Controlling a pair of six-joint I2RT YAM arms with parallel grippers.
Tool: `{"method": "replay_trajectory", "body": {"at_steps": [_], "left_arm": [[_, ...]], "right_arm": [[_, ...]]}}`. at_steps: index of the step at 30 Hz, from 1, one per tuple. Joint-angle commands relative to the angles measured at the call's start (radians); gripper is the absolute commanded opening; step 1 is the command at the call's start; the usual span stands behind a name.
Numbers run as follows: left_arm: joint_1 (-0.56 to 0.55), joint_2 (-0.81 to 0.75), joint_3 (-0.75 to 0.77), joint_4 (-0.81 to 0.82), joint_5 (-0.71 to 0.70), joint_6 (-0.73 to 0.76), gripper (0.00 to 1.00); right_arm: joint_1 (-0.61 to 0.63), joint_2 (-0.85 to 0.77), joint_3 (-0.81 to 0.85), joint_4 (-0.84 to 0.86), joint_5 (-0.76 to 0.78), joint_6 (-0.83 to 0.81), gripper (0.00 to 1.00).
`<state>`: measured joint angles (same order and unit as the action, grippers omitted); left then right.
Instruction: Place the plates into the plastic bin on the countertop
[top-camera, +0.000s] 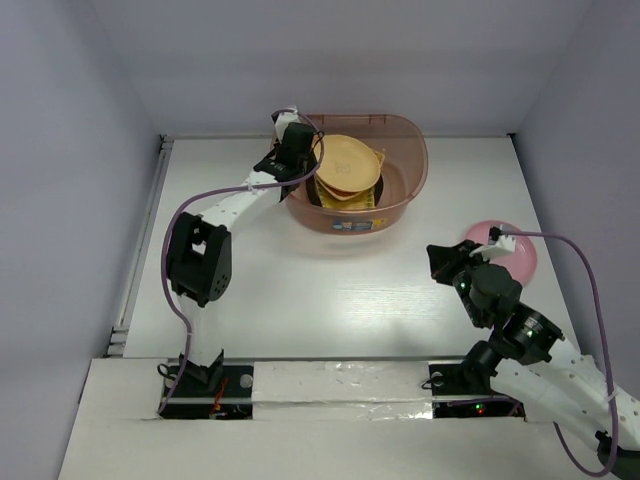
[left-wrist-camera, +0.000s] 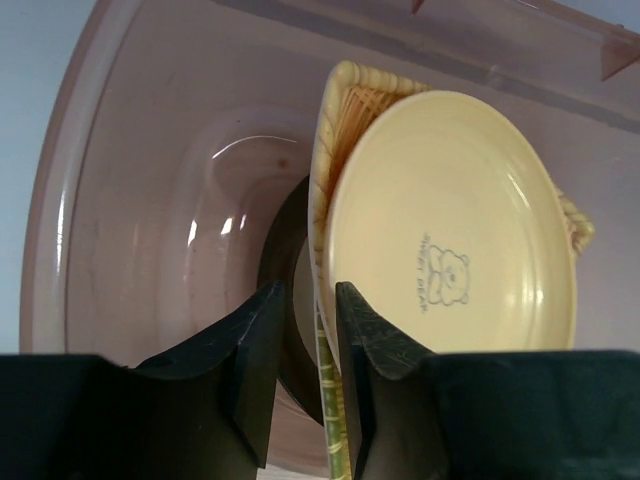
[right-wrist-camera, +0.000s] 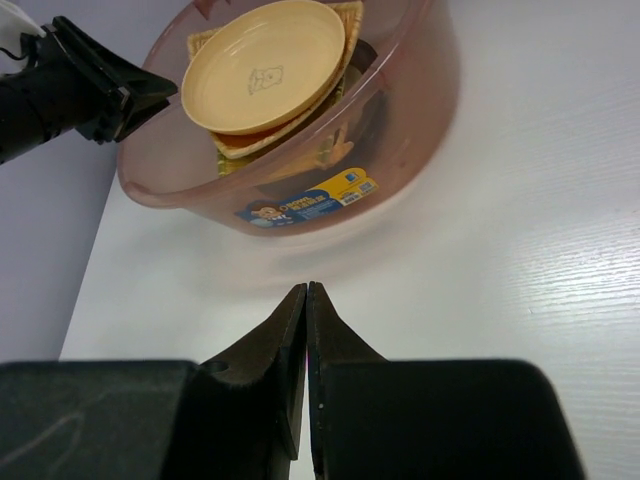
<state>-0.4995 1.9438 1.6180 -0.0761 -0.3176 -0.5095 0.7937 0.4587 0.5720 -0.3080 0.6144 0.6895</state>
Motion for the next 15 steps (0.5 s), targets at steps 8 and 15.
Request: {"method": "replay_trajectory", "body": {"at_steps": [8, 15], "left_arm": [[0.004, -0.114, -0.039, 0.070, -0.055, 0.016, 0.35], [-0.005, -0.244, -0.119, 0.166, -0.044, 0.008, 0.36]], "right_arm": [[0.006, -0.038, 0.031, -0.028, 0.056, 0.013, 0.10], [0.006, -0.080, 0.071, -0.048, 0.068, -0.015, 0.10]]}}
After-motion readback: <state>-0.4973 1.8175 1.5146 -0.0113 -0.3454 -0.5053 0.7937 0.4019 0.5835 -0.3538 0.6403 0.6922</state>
